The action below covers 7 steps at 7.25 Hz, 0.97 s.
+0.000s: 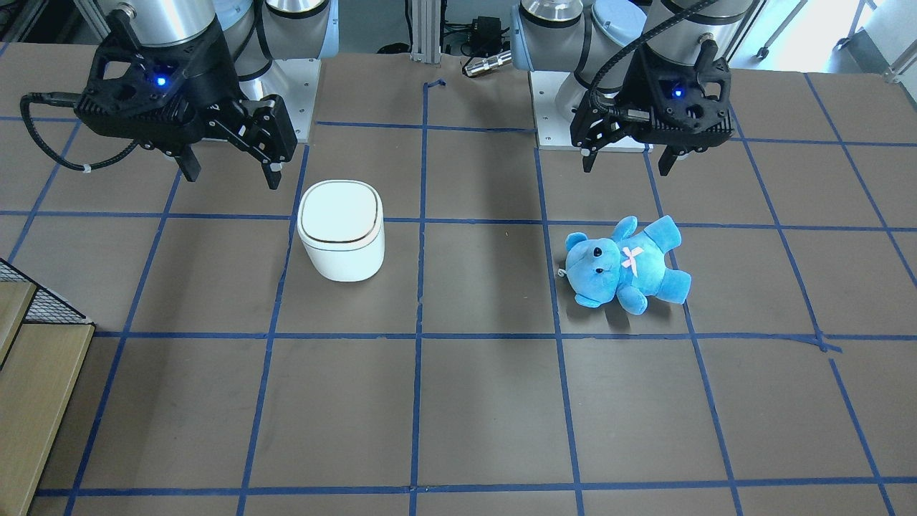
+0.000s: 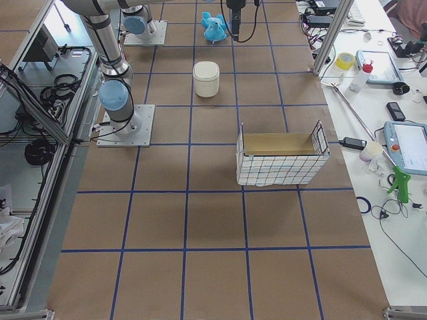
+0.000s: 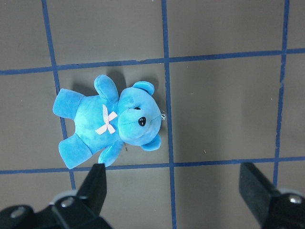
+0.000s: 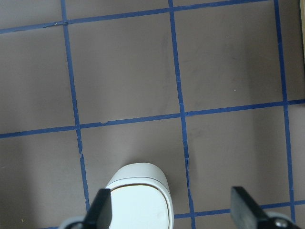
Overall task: Open trash can with right arm
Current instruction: 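Move the right gripper toward and above the white trash can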
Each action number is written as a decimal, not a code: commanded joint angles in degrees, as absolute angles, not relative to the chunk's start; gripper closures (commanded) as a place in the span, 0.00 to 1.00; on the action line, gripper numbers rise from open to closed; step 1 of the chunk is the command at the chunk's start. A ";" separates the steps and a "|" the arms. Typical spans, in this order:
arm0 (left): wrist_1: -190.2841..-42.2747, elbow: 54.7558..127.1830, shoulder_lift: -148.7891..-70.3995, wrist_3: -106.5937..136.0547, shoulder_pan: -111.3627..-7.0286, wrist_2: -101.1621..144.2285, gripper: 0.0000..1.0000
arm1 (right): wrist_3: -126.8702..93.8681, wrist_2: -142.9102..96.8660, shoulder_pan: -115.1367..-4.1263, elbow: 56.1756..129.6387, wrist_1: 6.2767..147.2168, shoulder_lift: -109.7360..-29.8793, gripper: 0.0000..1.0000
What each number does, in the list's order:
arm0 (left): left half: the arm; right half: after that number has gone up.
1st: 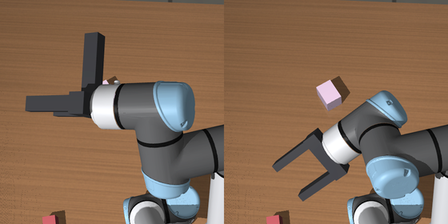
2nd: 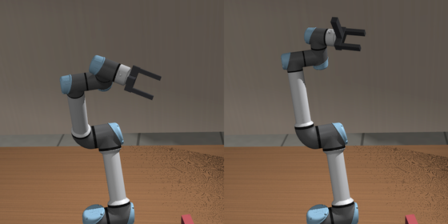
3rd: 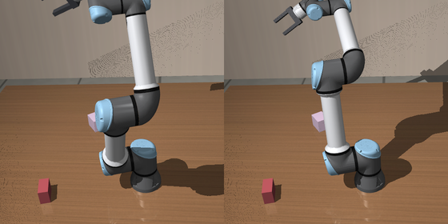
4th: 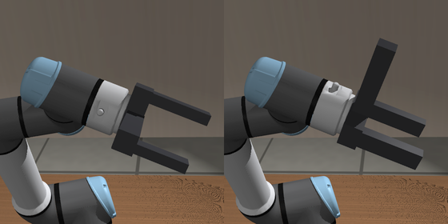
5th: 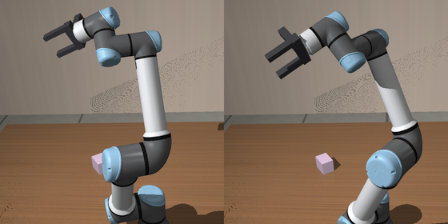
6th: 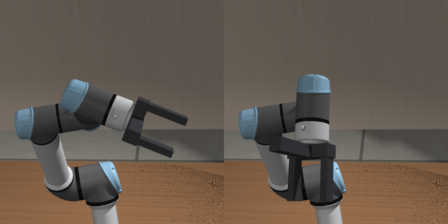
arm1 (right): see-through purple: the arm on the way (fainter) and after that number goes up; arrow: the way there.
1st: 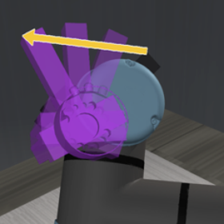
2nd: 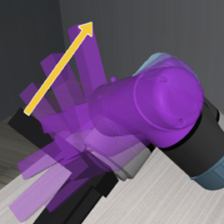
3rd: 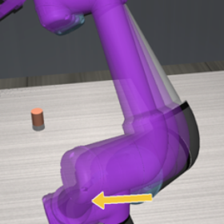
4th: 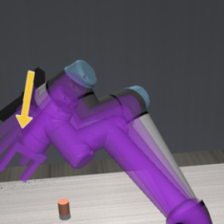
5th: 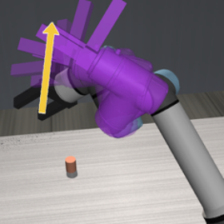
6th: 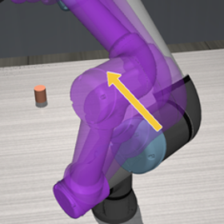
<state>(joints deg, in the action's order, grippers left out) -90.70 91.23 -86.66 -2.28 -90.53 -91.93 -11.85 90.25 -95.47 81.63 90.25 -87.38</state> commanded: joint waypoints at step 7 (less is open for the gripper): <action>-90.70 91.23 -86.66 -2.29 -90.53 -91.93 0.00 | -21.35 95.59 -103.45 103.07 96.67 -85.78 1.00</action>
